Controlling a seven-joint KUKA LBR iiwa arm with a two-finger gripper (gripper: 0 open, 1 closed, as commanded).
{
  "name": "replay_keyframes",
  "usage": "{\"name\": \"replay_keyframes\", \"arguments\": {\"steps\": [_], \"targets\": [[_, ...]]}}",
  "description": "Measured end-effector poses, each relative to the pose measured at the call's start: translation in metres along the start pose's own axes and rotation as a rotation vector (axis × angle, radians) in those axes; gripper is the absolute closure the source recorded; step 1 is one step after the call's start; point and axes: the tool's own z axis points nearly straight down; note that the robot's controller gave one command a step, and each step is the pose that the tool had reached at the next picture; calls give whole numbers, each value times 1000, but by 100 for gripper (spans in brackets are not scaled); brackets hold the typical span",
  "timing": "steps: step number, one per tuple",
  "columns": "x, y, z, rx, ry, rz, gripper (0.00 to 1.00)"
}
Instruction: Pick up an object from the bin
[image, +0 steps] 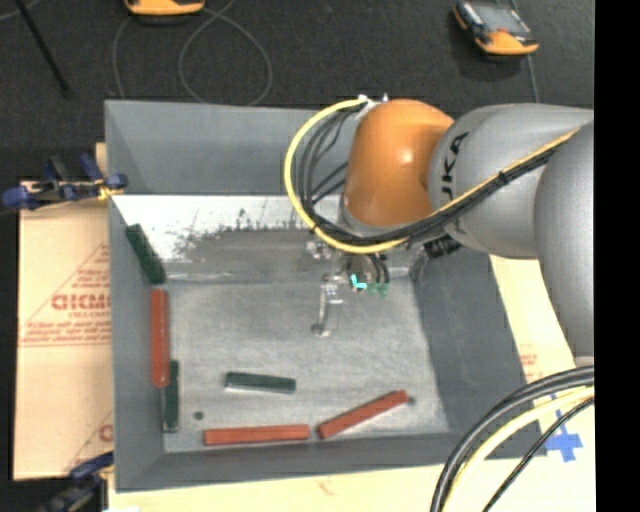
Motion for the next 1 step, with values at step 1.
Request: {"name": "replay_keyframes", "arguments": {"steps": [1], "targets": [[30, 104, 41, -1, -4, -297, 0]]}}
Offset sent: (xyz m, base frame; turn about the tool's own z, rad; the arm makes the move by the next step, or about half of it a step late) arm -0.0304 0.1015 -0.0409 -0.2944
